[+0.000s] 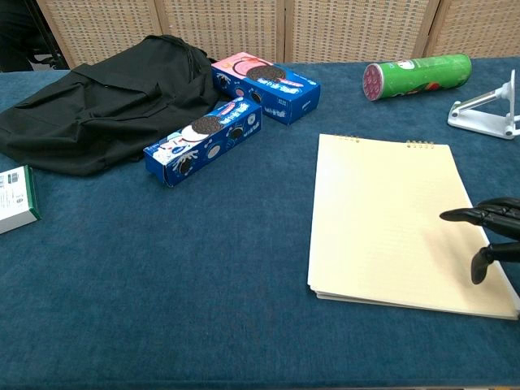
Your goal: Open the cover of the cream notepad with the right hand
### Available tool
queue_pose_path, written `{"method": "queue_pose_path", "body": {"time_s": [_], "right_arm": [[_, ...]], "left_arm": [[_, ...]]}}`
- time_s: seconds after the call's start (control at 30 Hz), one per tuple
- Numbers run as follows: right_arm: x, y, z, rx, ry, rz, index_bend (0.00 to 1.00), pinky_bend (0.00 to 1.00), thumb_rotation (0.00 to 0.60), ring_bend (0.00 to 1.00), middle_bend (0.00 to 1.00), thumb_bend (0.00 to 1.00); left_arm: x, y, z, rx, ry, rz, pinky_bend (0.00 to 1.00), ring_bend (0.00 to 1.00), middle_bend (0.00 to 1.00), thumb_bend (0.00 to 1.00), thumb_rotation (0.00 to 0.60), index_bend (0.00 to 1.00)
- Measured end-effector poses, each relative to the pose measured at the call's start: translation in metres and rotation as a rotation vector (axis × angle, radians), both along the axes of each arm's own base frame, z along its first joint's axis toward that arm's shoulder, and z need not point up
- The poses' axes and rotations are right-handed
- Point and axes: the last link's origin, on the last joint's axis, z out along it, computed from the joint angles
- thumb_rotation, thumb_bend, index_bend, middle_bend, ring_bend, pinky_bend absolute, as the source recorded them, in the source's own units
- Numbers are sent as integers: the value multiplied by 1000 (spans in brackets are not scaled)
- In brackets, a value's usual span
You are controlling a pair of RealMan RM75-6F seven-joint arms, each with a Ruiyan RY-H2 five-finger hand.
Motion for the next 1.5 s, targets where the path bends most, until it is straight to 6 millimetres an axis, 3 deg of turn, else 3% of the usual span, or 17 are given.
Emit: {"method": "queue_pose_path", "body": {"time_s": [0.37, 0.83, 1.07, 1.37, 1.5], "right_arm": [[-9, -1, -4, -3, 20, 18, 366, 0, 600, 0, 0, 364], [-6, -9, -13, -7, -24, 13, 381, 0, 600, 0, 0, 367], [1, -14, -22, -13, -74, -2, 454, 0, 600, 0, 0, 370], [4, -22, -24, -37, -99, -5, 523, 0, 600, 0, 11, 412], [5, -25, -24, -39, -113, -12, 536, 0, 600, 0, 20, 486]], "left_arm": [[0, 1, -1, 1, 0, 5, 0, 0, 0, 0, 600, 0], [0, 1, -2, -3, 1, 5, 0, 0, 0, 0, 600, 0], [-1, 2, -1, -2, -7, 9, 0, 0, 0, 0, 600, 0], [-1, 2, 1, -3, -10, 9, 0, 0, 0, 0, 600, 0], [-1, 2, 0, -5, -7, 8, 0, 0, 0, 0, 600, 0]]}}
